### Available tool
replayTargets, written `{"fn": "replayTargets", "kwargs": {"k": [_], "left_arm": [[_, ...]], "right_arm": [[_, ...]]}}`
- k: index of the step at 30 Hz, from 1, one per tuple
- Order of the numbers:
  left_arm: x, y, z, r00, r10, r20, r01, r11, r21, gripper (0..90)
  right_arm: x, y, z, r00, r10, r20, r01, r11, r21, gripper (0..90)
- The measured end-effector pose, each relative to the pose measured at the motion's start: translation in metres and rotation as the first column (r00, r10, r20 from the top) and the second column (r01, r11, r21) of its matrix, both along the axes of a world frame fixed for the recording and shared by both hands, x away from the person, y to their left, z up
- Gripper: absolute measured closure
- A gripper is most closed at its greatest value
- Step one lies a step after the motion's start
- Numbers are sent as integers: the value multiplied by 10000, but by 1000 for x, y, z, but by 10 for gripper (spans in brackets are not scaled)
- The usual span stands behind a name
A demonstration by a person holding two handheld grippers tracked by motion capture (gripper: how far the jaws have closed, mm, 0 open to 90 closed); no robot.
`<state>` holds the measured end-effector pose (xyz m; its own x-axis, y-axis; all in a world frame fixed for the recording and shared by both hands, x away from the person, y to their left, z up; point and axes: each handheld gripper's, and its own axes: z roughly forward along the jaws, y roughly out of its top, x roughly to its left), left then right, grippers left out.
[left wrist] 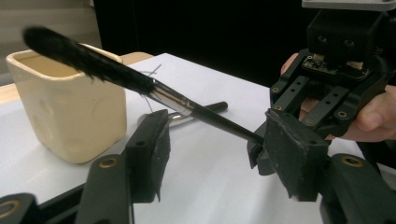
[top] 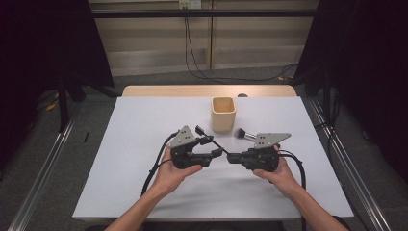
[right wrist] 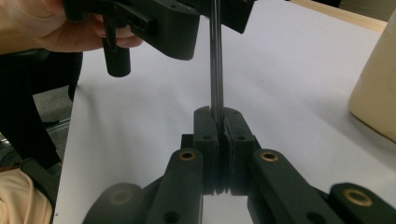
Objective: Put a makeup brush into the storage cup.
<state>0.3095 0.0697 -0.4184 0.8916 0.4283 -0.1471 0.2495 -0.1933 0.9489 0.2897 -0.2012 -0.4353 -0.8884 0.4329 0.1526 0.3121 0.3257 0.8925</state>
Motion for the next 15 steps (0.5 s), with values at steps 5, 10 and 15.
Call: {"fn": "replayTargets", "kwargs": {"k": [5, 10, 15], "left_arm": [[-1, 0, -1, 10000, -28, -64, 27, 9999, -155, 509], [-1, 2, 0, 9998, 174, -103, -176, 9995, -243, 554], [0, 5, 1, 9996, 26, -293, -37, 9992, -391, 632]], "right_arm": [[-2, -1, -1, 10000, 20, 28, -20, 10000, -69, 863], [-2, -2, -3, 10000, 60, 0, -60, 9999, -104, 863], [-3, -2, -4, 10000, 86, -35, -86, 9999, -90, 863]]}}
